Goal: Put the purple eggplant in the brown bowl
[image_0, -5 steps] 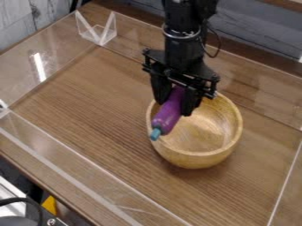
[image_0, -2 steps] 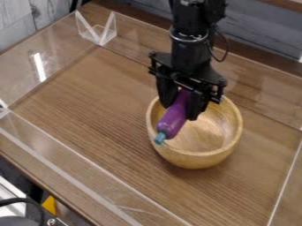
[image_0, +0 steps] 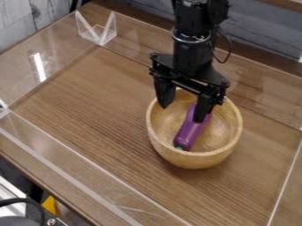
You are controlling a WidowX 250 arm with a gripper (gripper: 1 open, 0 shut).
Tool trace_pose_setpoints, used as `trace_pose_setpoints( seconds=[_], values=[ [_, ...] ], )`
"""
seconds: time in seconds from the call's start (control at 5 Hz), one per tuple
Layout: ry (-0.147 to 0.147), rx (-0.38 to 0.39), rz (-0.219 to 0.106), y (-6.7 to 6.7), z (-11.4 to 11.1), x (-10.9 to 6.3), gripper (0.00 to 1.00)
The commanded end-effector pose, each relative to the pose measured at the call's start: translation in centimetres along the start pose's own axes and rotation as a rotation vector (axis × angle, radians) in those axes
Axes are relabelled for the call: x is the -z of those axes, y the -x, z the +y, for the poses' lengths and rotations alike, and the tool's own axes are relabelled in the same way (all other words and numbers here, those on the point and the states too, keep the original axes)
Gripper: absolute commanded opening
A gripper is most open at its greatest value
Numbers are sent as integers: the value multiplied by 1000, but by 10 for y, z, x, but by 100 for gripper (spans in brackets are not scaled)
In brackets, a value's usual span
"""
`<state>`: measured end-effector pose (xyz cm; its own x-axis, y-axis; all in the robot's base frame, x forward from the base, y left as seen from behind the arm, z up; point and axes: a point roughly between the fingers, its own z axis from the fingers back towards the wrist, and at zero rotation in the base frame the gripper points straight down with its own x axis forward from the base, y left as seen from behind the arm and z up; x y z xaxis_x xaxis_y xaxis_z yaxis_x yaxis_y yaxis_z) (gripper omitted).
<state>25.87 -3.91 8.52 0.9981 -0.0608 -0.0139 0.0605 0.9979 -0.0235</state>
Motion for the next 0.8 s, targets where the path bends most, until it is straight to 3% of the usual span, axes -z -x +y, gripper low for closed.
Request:
trace_pose_setpoints(
  seconds=[0.0,0.6],
  values=[
    [-2,-2,-54,-4,-3,-17,100],
    [-10,-44,-48,1,-2,-27,100]
  ],
)
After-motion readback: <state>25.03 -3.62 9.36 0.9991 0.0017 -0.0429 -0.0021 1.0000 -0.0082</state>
